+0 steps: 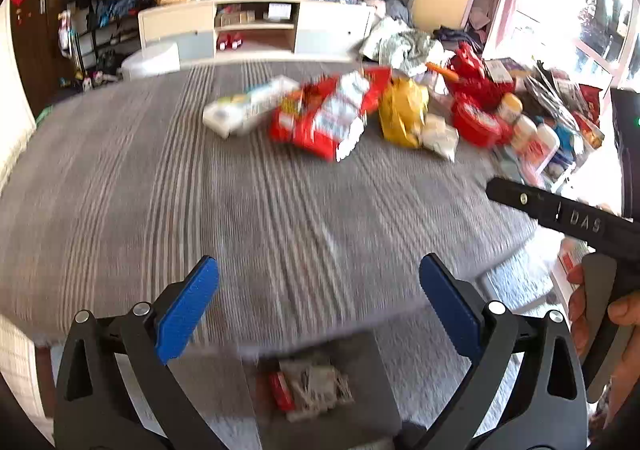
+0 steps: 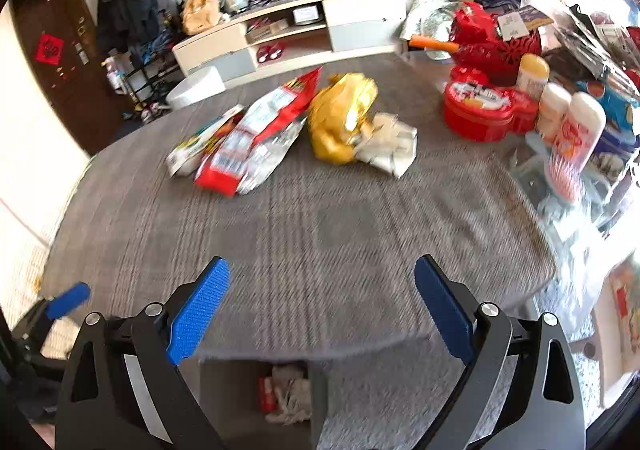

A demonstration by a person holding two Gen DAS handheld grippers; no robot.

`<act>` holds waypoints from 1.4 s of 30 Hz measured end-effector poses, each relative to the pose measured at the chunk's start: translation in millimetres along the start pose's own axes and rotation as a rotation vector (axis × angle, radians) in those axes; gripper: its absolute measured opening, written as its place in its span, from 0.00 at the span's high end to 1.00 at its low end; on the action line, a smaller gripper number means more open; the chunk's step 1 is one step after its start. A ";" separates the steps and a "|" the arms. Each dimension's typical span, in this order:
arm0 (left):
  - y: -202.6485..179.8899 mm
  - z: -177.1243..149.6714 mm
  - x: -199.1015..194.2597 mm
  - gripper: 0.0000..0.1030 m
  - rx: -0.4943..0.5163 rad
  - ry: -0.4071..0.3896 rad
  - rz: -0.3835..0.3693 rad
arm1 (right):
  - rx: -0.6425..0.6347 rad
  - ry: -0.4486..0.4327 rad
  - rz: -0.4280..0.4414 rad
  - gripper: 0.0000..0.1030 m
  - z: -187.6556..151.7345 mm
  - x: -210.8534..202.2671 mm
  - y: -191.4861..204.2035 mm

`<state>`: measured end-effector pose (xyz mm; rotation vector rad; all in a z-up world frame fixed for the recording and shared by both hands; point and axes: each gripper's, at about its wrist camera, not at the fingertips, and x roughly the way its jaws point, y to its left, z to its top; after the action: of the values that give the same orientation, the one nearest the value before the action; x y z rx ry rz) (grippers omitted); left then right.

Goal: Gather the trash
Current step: 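Move both tools back to the white paper and red chip bag, then grasp the white paper with right tool while left tool grasps the red chip bag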

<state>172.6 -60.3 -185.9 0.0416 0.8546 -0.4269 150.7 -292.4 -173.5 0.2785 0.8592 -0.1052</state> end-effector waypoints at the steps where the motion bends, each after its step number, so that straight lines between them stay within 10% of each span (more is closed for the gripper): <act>1: -0.4 5.8 3.3 0.08 0.002 -0.006 0.001 | 0.004 -0.005 -0.006 0.08 7.5 3.5 -4.9; 14: -8.6 110.7 99.3 0.08 0.051 -0.014 0.041 | 0.105 0.006 -0.102 0.08 94.0 81.8 -72.0; 29: -23.0 136.2 185.6 0.11 0.129 0.052 0.051 | 0.119 0.095 -0.065 0.28 104.2 149.7 -82.9; 42: -29.6 124.4 202.9 0.67 0.177 0.107 0.031 | 0.082 0.113 -0.015 0.71 96.9 155.2 -71.0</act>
<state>368.3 -183.5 -249.5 0.2424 0.9181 -0.4735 308.2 -384.8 -245.5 0.3570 0.9705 -0.1398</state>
